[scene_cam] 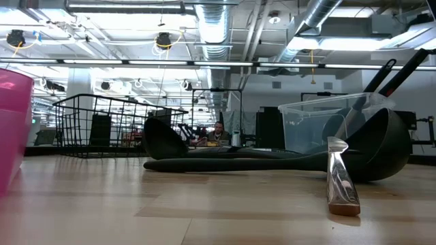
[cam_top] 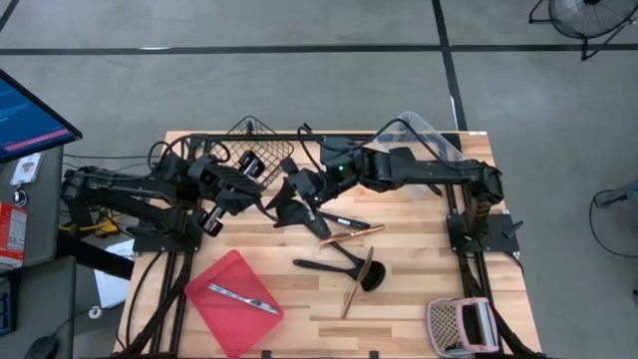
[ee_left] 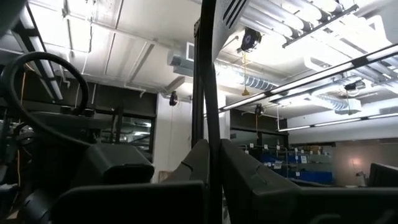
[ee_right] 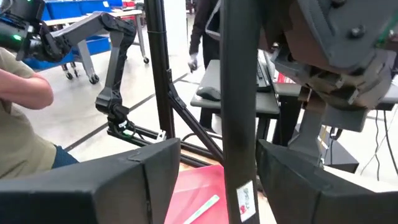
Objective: Pick & Place Kitchen Items
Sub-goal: Put the slotted spatula into the transparent bin
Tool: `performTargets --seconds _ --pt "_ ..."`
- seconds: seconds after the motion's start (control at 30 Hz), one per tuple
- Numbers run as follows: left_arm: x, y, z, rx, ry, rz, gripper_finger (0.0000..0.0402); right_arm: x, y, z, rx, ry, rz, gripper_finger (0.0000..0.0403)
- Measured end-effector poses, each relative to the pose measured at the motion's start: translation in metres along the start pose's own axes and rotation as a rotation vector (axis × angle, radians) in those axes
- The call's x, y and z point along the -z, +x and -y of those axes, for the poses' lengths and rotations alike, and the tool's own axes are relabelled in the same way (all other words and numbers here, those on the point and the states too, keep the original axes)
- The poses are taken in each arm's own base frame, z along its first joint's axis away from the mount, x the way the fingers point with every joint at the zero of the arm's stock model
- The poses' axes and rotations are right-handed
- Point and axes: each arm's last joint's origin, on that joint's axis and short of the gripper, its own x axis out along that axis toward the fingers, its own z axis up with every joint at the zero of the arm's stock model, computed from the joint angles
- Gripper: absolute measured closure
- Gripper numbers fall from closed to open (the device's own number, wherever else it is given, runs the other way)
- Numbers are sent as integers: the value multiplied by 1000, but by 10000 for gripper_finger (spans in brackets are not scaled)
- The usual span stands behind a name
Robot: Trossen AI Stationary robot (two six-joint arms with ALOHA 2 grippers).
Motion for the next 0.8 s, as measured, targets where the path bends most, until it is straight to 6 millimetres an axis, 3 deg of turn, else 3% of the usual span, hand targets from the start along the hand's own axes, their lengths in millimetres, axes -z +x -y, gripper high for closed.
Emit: performTargets --seconds 0.8 --pt "-14 -2 3 -33 113 119 398 10 1 0 330 -80 -155 198"
